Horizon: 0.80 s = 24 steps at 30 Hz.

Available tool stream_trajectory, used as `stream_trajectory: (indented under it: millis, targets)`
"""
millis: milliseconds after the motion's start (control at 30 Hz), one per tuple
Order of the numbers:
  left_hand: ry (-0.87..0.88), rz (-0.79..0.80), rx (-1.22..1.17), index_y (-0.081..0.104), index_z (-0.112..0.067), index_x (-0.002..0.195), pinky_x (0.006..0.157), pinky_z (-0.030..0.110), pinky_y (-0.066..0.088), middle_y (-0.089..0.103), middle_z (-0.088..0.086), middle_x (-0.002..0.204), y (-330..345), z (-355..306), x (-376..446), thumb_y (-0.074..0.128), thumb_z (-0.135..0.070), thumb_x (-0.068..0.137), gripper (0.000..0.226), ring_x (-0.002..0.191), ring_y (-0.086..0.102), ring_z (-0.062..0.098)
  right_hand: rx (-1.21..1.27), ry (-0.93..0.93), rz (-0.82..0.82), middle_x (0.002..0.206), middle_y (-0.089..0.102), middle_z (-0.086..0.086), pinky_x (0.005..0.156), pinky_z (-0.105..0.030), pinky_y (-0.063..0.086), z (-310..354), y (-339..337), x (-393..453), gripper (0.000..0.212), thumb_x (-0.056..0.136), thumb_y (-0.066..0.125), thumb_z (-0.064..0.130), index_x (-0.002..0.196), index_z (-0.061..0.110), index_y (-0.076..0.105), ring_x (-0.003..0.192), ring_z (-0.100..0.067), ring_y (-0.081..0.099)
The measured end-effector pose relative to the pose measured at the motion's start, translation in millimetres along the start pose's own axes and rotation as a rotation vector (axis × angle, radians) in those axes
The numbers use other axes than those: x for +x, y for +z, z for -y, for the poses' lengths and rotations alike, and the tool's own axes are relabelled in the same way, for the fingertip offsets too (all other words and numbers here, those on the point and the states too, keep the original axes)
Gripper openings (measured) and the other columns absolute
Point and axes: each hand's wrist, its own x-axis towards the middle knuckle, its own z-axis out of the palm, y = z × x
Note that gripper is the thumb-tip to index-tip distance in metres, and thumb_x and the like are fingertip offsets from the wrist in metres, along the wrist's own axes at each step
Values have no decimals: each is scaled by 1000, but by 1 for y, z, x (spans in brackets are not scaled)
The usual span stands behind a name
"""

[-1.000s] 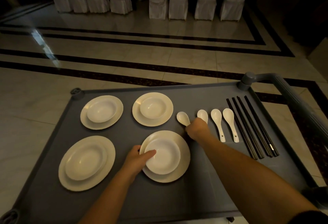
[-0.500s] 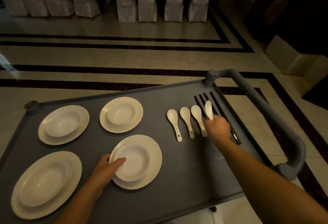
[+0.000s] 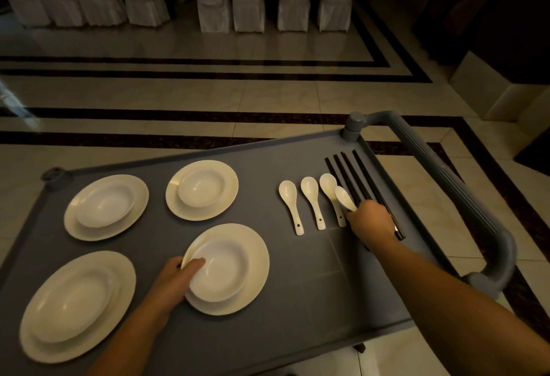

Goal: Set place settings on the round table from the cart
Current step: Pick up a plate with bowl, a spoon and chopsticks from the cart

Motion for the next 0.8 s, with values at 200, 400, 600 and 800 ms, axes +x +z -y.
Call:
stream_trajectory:
  millis: [200, 400, 600, 800]
  targets:
    - [-2, 5, -7, 53, -19, 121, 72, 37, 49, 61, 5, 108, 1, -1, -3, 65, -40, 88, 41, 95, 61, 23, -111, -21, 88, 74, 56, -4, 64, -34, 50, 12, -4, 14, 18, 87, 68, 26, 93, 11, 61, 77, -24, 61]
    - [0, 8, -27, 53, -22, 117, 76, 36, 50, 61, 1, 108, 0, -2, -7, 64, -41, 89, 36, 95, 61, 20, -117, 12, 130, 73, 56, -5, 60, -34, 50, 18, -2, 27, 27, 77, 77, 32, 85, 13, 58, 72, -22, 59]
    - [3, 8, -32, 52, -25, 112, 71, 34, 48, 59, -5, 102, 1, -3, -8, 64, -41, 89, 30, 92, 59, 16, -126, 63, 78, 71, 57, -7, 57, -36, 51, 8, 6, 31, 22, 84, 67, 29, 75, 12, 55, 64, -24, 58]
    - [18, 10, -44, 54, -27, 106, 69, 33, 49, 62, -3, 104, 0, -2, -10, 64, -43, 88, 26, 93, 62, 17, -103, 63, -37, 71, 57, -7, 45, -30, 41, 4, -12, 38, 18, 87, 61, 31, 83, 15, 54, 60, -22, 57]
